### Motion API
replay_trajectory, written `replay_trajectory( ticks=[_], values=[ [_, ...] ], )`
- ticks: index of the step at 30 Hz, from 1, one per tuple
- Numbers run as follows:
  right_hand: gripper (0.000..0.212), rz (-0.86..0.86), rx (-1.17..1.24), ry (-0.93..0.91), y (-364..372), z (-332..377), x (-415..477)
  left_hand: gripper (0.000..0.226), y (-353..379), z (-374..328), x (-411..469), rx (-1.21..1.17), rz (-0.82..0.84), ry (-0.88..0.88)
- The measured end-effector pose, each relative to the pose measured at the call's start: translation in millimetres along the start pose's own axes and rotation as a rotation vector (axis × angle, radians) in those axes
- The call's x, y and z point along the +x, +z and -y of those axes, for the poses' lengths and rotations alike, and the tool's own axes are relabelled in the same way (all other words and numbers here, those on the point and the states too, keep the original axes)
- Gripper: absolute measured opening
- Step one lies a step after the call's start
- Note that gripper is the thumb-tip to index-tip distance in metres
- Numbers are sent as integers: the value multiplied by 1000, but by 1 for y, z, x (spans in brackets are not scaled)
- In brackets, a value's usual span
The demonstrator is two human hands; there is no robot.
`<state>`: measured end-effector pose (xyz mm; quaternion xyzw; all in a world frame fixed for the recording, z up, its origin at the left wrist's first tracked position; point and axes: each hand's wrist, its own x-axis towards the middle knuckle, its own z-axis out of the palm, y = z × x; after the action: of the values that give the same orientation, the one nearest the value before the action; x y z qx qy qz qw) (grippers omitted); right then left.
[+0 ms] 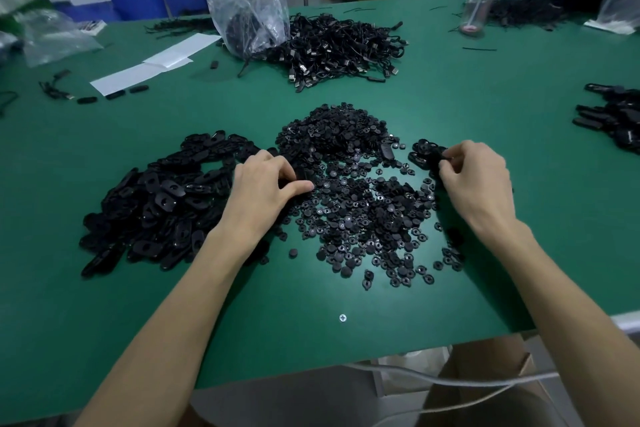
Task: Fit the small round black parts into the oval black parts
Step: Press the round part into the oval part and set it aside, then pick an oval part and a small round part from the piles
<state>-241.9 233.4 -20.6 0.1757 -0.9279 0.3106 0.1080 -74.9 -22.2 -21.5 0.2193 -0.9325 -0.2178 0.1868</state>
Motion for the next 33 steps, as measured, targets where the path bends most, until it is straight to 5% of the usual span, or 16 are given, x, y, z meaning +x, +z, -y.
replay_trajectory(
  ticks=[4, 9, 13, 21, 27, 30, 33],
  values=[
    [28, 45, 27, -150, 5, 12, 3, 37, 4, 1, 0, -99, 4, -48],
    [31, 320, 109, -431, 19, 48, 3, 34, 5, 0, 0, -152, -41, 5],
    [42, 461, 94, -460, 40, 65, 1, 15, 5, 1, 0, -111, -97, 95],
    [13, 382, 200, -406, 57, 64, -6, 9, 9, 1, 1, -145, -209, 165],
    [15, 326, 187, -395, 60, 62, -7, 9, 16, -1, 0, -293, -163, 162],
    [35, 336, 161, -403, 61, 61, -7, 10, 19, -4, -1, -345, -177, 163],
    [39, 344, 141, -421, 61, 61, -7, 13, 22, -12, -3, -584, -138, 45]
  ],
)
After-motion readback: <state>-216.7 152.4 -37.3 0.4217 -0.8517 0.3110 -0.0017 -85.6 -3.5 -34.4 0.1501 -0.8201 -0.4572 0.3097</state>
